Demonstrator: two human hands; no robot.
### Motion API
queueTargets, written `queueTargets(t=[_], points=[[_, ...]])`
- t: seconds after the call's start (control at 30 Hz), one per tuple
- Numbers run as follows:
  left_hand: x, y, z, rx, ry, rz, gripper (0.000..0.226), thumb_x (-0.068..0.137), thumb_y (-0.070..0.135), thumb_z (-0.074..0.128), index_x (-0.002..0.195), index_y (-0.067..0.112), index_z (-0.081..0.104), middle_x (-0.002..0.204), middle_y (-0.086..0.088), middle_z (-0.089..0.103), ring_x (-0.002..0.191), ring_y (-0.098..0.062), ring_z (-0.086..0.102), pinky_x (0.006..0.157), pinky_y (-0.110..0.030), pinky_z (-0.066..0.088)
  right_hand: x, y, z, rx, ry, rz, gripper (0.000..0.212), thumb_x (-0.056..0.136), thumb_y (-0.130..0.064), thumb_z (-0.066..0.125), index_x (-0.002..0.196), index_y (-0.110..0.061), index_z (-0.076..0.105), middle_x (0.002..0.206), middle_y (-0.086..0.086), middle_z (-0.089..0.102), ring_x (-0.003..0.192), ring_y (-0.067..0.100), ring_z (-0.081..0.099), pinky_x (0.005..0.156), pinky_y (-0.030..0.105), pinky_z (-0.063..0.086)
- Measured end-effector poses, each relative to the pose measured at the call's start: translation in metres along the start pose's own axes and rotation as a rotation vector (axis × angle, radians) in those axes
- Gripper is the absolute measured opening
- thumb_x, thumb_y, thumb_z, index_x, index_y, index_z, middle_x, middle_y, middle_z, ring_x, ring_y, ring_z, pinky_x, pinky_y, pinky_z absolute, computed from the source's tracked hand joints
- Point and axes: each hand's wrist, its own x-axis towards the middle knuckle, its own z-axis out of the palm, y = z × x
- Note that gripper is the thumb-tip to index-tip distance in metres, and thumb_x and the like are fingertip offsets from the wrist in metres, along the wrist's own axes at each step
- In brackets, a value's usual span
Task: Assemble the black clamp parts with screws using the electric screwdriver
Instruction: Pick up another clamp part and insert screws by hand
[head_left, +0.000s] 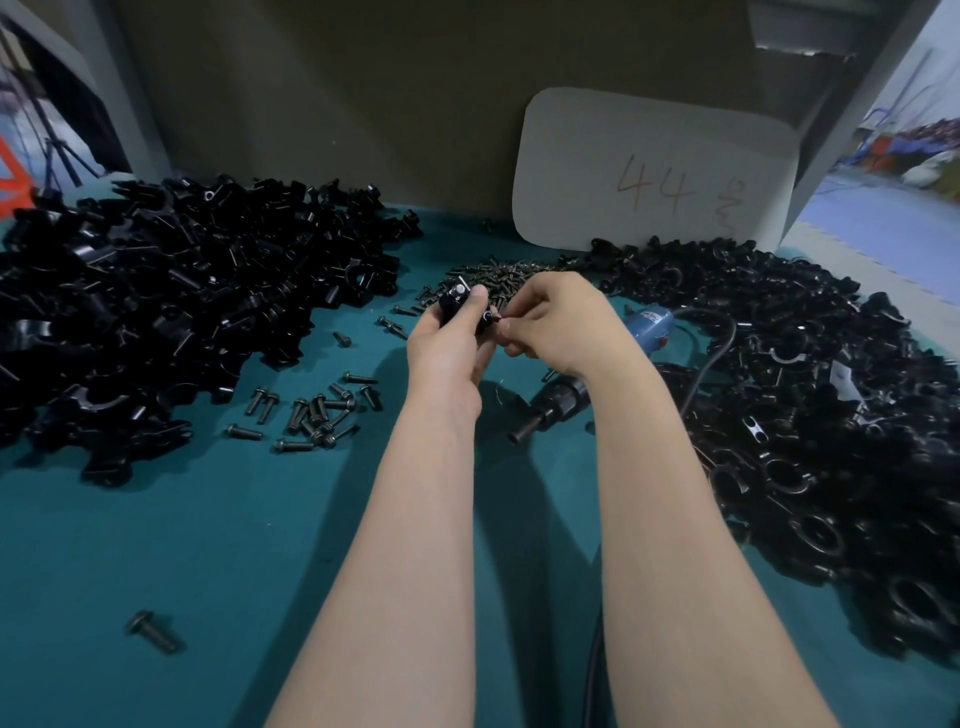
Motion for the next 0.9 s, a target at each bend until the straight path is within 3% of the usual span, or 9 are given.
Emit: queueTargets(t=[0.1, 0.2, 0.3, 0.43, 0.57, 0.63, 0.73, 0.83, 0.9], points=[[-0.001, -0.002, 0.002, 0.111, 0.012, 0.103, 0.009, 0.092, 0.011, 0.064, 0.099, 0.007, 0.061, 0.091, -0.007, 0.062, 0.077, -0.016, 0.060, 0.080, -0.025, 0.057, 0.001, -0.002, 0.002, -0.040, 0.032, -0.010, 0.018, 0.088, -0.015, 0.062, 0.073, -0.023, 0.054, 0.076, 0.002, 0.072, 0.081, 0.017, 0.068, 0.069, 0.029, 0.054], [-0.002, -0.002, 0.005, 0.252, 0.045, 0.187, 0.009, 0.090, 0.012, 0.066, 0.097, 0.009, 0.061, 0.095, -0.007, 0.064, 0.083, -0.019, 0.058, 0.088, -0.035, 0.053, 0.002, -0.004, 0.010, -0.050, 0.079, -0.015, 0.011, 0.091, -0.018, 0.055, 0.081, -0.020, 0.051, 0.080, 0.005, 0.072, 0.088, 0.021, 0.066, 0.078, 0.035, 0.052], [-0.002, 0.000, 0.003, 0.239, 0.085, 0.205, 0.006, 0.090, 0.012, 0.066, 0.091, 0.011, 0.061, 0.091, -0.006, 0.063, 0.081, -0.019, 0.058, 0.083, -0.035, 0.052, 0.001, -0.006, 0.018, 0.004, 0.102, -0.022, 0.013, 0.094, -0.019, 0.052, 0.082, -0.020, 0.047, 0.074, 0.002, 0.071, 0.083, 0.017, 0.066, 0.078, 0.032, 0.050], [0.002, 0.001, -0.001, 0.163, 0.149, 0.224, 0.006, 0.091, 0.013, 0.066, 0.090, 0.012, 0.060, 0.085, -0.004, 0.062, 0.072, -0.016, 0.056, 0.063, -0.022, 0.048, 0.001, -0.009, 0.022, -0.006, 0.033, -0.069, 0.003, 0.096, -0.017, 0.050, 0.096, -0.014, 0.050, 0.085, 0.006, 0.072, 0.078, 0.012, 0.063, 0.066, 0.021, 0.047], [0.002, 0.001, 0.000, 0.160, 0.165, 0.229, 0.008, 0.090, 0.016, 0.067, 0.093, 0.011, 0.061, 0.092, -0.005, 0.064, 0.080, -0.018, 0.060, 0.075, -0.028, 0.052, 0.004, -0.010, 0.023, -0.088, 0.059, -0.081, 0.012, 0.097, -0.018, 0.048, 0.104, -0.010, 0.053, 0.097, 0.012, 0.068, 0.091, 0.024, 0.062, 0.077, 0.033, 0.049], [-0.001, 0.001, 0.002, 0.149, 0.162, 0.212, 0.008, 0.089, 0.016, 0.068, 0.085, 0.014, 0.061, 0.092, -0.006, 0.066, 0.083, -0.020, 0.063, 0.082, -0.031, 0.053, 0.004, -0.010, 0.026, -0.098, 0.088, -0.048, 0.021, 0.100, -0.027, 0.044, 0.100, -0.009, 0.055, 0.095, 0.014, 0.069, 0.091, 0.028, 0.063, 0.083, 0.039, 0.050], [-0.002, 0.000, 0.005, 0.174, 0.165, 0.208, 0.013, 0.086, 0.012, 0.070, 0.081, 0.017, 0.060, 0.098, -0.008, 0.068, 0.096, -0.025, 0.066, 0.095, -0.039, 0.053, 0.003, -0.005, 0.031, -0.178, 0.104, -0.027, 0.035, 0.102, -0.032, 0.033, 0.086, -0.010, 0.054, 0.090, 0.015, 0.068, 0.086, 0.031, 0.061, 0.079, 0.037, 0.048], [-0.003, -0.001, 0.006, 0.178, 0.169, 0.201, 0.013, 0.085, 0.011, 0.071, 0.083, 0.017, 0.060, 0.102, -0.009, 0.069, 0.102, -0.027, 0.066, 0.096, -0.041, 0.052, 0.003, -0.003, 0.031, -0.171, 0.120, -0.004, 0.038, 0.103, -0.033, 0.032, 0.074, -0.014, 0.047, 0.085, 0.012, 0.065, 0.083, 0.029, 0.058, 0.069, 0.031, 0.039], [-0.003, -0.002, 0.007, 0.165, 0.161, 0.188, 0.012, 0.086, 0.014, 0.071, 0.085, 0.016, 0.060, 0.105, -0.010, 0.069, 0.101, -0.027, 0.067, 0.096, -0.040, 0.052, 0.003, -0.002, 0.027, -0.102, 0.110, 0.030, 0.040, 0.103, -0.033, 0.033, 0.072, -0.014, 0.049, 0.084, 0.011, 0.068, 0.084, 0.028, 0.061, 0.071, 0.031, 0.043]])
